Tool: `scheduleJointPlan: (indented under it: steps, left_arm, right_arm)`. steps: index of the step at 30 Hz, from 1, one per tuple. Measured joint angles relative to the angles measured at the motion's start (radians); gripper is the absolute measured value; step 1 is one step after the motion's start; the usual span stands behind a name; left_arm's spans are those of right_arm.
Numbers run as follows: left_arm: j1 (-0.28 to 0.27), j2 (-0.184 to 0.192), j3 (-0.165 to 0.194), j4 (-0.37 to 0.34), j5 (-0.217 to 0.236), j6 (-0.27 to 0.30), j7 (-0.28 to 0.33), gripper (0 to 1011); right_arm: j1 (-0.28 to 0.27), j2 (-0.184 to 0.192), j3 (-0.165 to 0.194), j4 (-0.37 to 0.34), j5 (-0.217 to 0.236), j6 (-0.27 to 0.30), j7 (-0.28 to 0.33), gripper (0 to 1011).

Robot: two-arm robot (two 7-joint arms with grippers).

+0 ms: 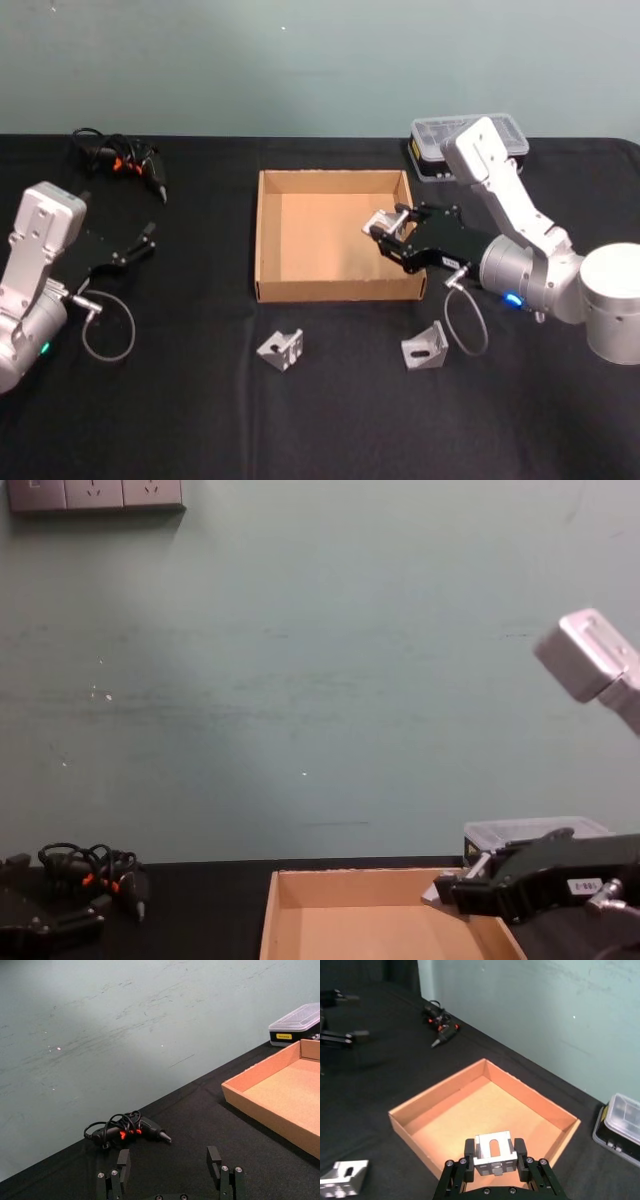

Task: Use one hand to pick up the angle iron from the table and place it into the box.

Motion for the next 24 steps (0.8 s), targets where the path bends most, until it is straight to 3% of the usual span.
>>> scheduleJointPlan:
  steps: [12,24]
  left_arm:
    - [0.0,0.0,0.0,0.0,0.0,0.0,0.0,1000]
    - [0.0,0.0,0.0,0.0,0.0,0.0,0.0,1000]
  right_arm:
    - [0.094,-0.064,-0.026,0.196,-0.03,-0.004,0.036,477]
    - [0.136,-0.092,-0.042,0.272,-0.059,-0.008,0.05,477]
